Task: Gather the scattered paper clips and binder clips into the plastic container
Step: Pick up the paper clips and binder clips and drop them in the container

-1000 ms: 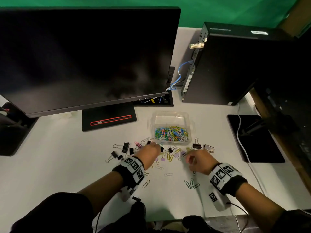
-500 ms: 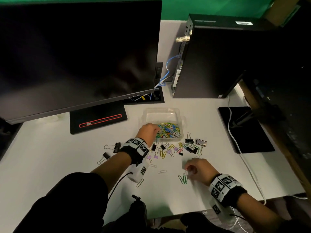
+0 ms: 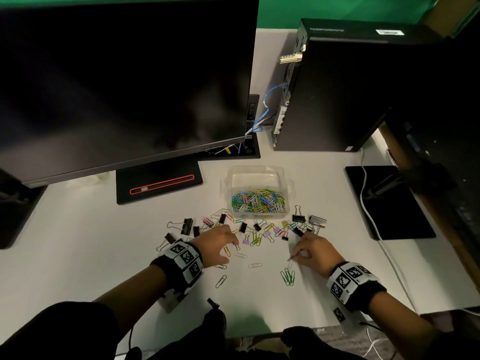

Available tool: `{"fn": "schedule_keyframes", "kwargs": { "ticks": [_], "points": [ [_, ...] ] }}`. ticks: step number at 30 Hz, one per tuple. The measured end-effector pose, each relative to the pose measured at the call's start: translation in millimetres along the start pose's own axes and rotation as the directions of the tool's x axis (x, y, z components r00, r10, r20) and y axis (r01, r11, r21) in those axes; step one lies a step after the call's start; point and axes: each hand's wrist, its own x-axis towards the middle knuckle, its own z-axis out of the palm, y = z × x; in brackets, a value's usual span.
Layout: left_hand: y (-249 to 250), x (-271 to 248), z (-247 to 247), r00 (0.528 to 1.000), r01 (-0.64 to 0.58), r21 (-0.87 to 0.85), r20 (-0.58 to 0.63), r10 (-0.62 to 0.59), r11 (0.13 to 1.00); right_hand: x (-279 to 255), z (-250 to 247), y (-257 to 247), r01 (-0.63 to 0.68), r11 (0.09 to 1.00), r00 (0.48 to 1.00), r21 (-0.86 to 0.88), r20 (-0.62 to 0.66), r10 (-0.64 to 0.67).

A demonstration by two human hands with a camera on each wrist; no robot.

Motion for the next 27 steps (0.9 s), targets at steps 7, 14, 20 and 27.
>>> {"fn": "schedule_keyframes", "kwargs": {
  "ticks": [7,14,20,27],
  "points": [
    [1,-2,9,0.998,-0.019,-0.022,-0.054,0.018,1.000,3,-11,-3,-0.038,0.999,0.999,0.036,-0.007,0.038],
    [31,16,6,0.989,-0.110,-0.010,-0.100,0.109,0.994,-1,-5,-2,-0.138,0.990,0.990,0.034,0.002,0.139],
    [73,46,9,0.986,-0.163,0.007,-0.028,0.163,0.987,-2,6,-6,-0.184,0.963,0.982,0.197,-0.005,0.189],
    [98,57,19,0.961,-0.275,0.190,0.074,0.266,0.942,-14,5,0,-0.161,0.974,0.986,0.160,-0.023,0.167]
  ]
}}
